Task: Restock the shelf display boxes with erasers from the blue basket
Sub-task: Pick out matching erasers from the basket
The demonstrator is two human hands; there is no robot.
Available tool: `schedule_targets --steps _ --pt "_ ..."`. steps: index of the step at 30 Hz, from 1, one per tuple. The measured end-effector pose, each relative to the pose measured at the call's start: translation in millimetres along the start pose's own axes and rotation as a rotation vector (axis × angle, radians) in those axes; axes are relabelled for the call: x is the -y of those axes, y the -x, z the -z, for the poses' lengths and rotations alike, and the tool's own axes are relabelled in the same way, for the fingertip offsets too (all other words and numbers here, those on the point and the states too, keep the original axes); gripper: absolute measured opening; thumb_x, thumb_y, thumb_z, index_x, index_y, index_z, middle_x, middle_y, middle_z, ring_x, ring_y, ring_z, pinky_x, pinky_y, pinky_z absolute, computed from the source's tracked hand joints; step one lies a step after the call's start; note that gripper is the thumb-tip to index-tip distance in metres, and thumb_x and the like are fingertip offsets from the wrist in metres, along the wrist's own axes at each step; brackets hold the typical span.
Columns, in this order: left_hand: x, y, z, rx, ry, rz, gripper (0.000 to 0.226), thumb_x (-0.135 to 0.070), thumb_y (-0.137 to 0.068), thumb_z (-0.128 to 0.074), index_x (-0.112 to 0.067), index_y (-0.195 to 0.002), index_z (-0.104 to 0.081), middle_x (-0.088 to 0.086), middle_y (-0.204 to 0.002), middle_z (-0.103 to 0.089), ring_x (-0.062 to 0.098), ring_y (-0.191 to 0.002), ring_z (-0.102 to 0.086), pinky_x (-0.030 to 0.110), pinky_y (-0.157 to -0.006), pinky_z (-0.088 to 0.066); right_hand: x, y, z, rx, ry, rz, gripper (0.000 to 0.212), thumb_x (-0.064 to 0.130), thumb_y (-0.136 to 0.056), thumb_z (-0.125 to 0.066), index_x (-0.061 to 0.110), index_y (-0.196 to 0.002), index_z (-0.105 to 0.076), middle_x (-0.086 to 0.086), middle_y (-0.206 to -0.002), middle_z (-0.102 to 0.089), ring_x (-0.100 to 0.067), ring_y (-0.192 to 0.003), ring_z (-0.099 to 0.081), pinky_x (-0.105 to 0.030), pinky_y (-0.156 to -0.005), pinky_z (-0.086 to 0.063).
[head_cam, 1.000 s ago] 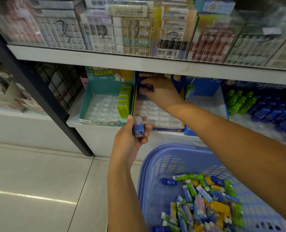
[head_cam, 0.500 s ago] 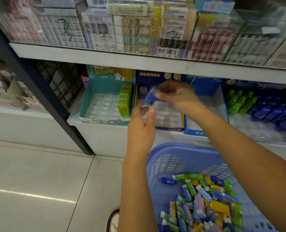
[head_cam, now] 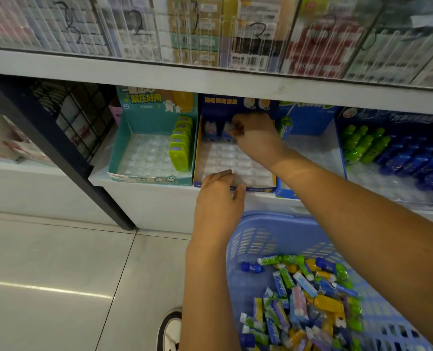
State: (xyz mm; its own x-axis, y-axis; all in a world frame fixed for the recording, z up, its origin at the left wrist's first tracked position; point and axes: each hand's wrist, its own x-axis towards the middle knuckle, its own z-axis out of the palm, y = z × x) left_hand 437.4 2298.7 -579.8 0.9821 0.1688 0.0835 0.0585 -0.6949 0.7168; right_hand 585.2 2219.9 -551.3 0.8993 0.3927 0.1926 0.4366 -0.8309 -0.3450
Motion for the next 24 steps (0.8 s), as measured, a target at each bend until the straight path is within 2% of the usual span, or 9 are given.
schedule_targets --steps 6,8,9,12,15,17,20,22,24 --pt "1 -1 -1 0.004 0.008 -0.002 0.033 -0.02 -0.095 -0.052 -0.006 -0.124 -0.06 0.005 -0.137 -0.053 0.018 -0.131 -0.039 0.024 -0.104 -0.033 15 -12 10 0.182 0.132 -0.086 0.018 0.001 -0.088 -0.049 0.001 -0.07 -0.05 -0.006 -0.073 -0.045 -0.025 -0.078 -0.048 -0.024 -0.054 -0.033" --pt "2 -2 -2 0.01 0.008 -0.01 0.032 -0.021 -0.095 -0.052 -0.006 -0.122 -0.062 0.005 -0.137 -0.054 0.018 -0.131 -0.04 0.026 -0.105 -0.034 21 -22 12 0.23 0.145 -0.127 0.005 -0.002 -0.087 -0.054 0.0 -0.086 -0.058 -0.005 -0.083 -0.046 -0.027 -0.087 -0.054 -0.022 -0.061 -0.04" --pt "3 -3 -2 0.018 0.005 -0.013 0.032 -0.022 -0.095 -0.051 -0.006 -0.121 -0.062 0.004 -0.136 -0.054 0.017 -0.131 -0.04 0.028 -0.105 -0.035 22 -26 13 0.246 0.154 -0.142 0.013 -0.002 -0.087 -0.055 0.001 -0.099 -0.06 -0.006 -0.087 -0.046 -0.026 -0.088 -0.056 -0.021 -0.064 -0.04" --pt "0 -2 -1 0.021 0.027 0.001 0.033 -0.021 -0.096 -0.051 -0.005 -0.123 -0.061 0.005 -0.136 -0.055 0.019 -0.129 -0.044 0.03 -0.104 -0.038 21 -21 21 0.274 0.135 -0.149 0.006 0.005 -0.09 -0.059 0.003 -0.096 -0.058 -0.005 -0.077 -0.047 -0.019 -0.071 -0.052 -0.02 -0.057 -0.042" --pt "-11 5 0 -0.103 0.141 -0.039 0.029 -0.019 -0.096 -0.051 -0.008 -0.12 -0.063 0.006 -0.124 -0.062 0.018 -0.117 -0.055 0.023 -0.093 -0.042 12 4 37 0.317 0.098 -0.168 0.03 0.024 -0.092 -0.06 0.0 -0.109 -0.062 -0.014 -0.106 -0.062 -0.027 -0.104 -0.059 -0.029 -0.085 -0.049" --pt "-20 11 -1 -0.106 0.229 -0.07 0.021 -0.021 -0.096 -0.05 -0.013 -0.099 -0.07 0.003 -0.1 -0.071 0.017 -0.095 -0.064 0.028 -0.08 -0.049 5 39 54 0.203 0.032 -0.153 0.026 0.024 -0.092 -0.057 0.0 -0.095 -0.065 -0.014 -0.099 -0.065 -0.027 -0.1 -0.062 -0.029 -0.079 -0.049" --pt "-29 17 -16 0.144 0.276 0.022 0.031 -0.021 -0.094 -0.051 -0.016 -0.067 -0.066 -0.002 -0.067 -0.069 0.017 -0.065 -0.066 0.034 -0.068 -0.055 -17 118 82 0.054 -0.143 -0.179 0.023 0.027 -0.085 -0.067 0.005 -0.077 -0.069 -0.003 -0.073 -0.066 -0.019 -0.073 -0.064 -0.03 -0.07 -0.051" --pt "-33 23 -39 0.396 0.215 0.108 0.031 -0.016 -0.093 -0.051 -0.008 -0.067 -0.067 0.006 -0.067 -0.069 0.023 -0.063 -0.066 0.038 -0.072 -0.057 -40 174 86 0.223 -0.155 -0.276 0.027 0.029 -0.083 -0.069 0.003 -0.075 -0.07 -0.006 -0.067 -0.064 -0.023 -0.07 -0.064 -0.028 -0.065 -0.046" --pt "-34 34 -70 0.613 0.105 0.14 0.026 -0.011 -0.09 -0.053 -0.002 -0.07 -0.068 0.018 -0.072 -0.067 0.029 -0.066 -0.062 0.037 -0.069 -0.053 -66 223 66 0.494 -0.1 -0.377 0.029 0.027 -0.086 -0.067 -0.002 -0.082 -0.07 -0.016 -0.079 -0.068 -0.03 -0.079 -0.064 -0.029 -0.066 -0.044"
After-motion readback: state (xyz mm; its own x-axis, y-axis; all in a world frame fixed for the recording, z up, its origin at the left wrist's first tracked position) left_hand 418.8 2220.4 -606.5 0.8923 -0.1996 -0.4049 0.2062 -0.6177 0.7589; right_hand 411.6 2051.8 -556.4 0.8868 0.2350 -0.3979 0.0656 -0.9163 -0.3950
